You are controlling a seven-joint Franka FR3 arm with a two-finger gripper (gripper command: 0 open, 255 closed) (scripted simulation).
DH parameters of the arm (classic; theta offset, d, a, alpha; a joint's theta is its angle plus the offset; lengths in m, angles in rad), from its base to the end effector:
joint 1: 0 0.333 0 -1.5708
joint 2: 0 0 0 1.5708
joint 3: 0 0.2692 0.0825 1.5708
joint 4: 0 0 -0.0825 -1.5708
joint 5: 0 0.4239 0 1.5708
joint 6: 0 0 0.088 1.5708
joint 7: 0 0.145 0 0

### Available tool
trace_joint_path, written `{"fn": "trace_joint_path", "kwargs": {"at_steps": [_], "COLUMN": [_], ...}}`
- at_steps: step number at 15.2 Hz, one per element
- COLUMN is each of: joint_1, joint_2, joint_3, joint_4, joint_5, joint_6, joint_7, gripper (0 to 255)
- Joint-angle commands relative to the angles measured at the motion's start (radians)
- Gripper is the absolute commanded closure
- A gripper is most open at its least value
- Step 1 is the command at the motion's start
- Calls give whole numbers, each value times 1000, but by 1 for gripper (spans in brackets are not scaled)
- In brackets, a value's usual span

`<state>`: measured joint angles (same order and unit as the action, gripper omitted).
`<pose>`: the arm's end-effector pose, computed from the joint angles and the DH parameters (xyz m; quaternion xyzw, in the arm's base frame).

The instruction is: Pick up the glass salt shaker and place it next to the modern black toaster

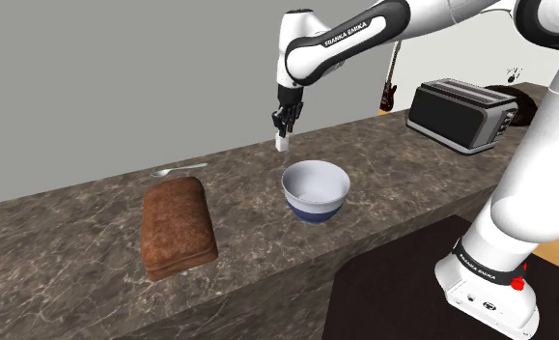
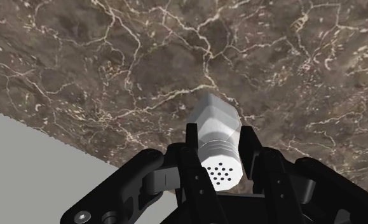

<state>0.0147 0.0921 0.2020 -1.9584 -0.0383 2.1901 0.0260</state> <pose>0.6144 0.1319 0.3408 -0.9920 -0.1038 -0.0711 0.0015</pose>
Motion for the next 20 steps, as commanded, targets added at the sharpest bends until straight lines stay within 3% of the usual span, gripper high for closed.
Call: {"fn": "trace_joint_path", "kwargs": {"at_steps": [1, 20], "joint_1": [-1, -1], "joint_2": [-8, -45], "joint_3": [0, 1], "joint_4": [18, 230], "joint_5": [3, 15], "joint_6": [-27, -275], "joint_7": [-3, -13], "gripper": [255, 255]}}
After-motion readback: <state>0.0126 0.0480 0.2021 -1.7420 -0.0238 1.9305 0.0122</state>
